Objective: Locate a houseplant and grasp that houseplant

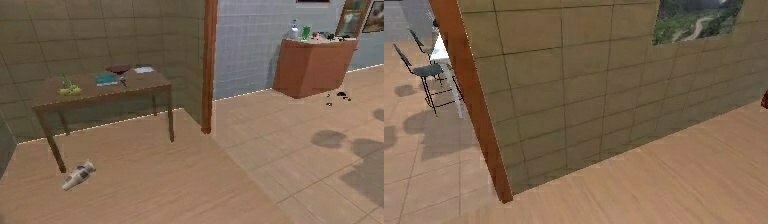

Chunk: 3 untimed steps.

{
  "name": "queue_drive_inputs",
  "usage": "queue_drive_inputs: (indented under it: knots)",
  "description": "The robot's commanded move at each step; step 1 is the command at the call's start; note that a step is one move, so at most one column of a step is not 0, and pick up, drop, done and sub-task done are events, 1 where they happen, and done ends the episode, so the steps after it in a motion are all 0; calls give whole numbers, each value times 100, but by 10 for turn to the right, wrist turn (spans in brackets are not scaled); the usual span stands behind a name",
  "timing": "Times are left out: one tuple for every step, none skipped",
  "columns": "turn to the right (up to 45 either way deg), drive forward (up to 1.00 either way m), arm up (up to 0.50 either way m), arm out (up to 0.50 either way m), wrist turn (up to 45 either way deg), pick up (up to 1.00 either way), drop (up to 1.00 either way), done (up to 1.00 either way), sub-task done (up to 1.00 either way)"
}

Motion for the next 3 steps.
queue_drive_inputs:
  knots:
    - [180, 0, 0, 0, 0, 0, 0, 0, 0]
    - [0, 100, 0, 0, 0, 0, 0, 0, 0]
    - [90, 0, 0, 0, 0, 0, 0, 0, 0]
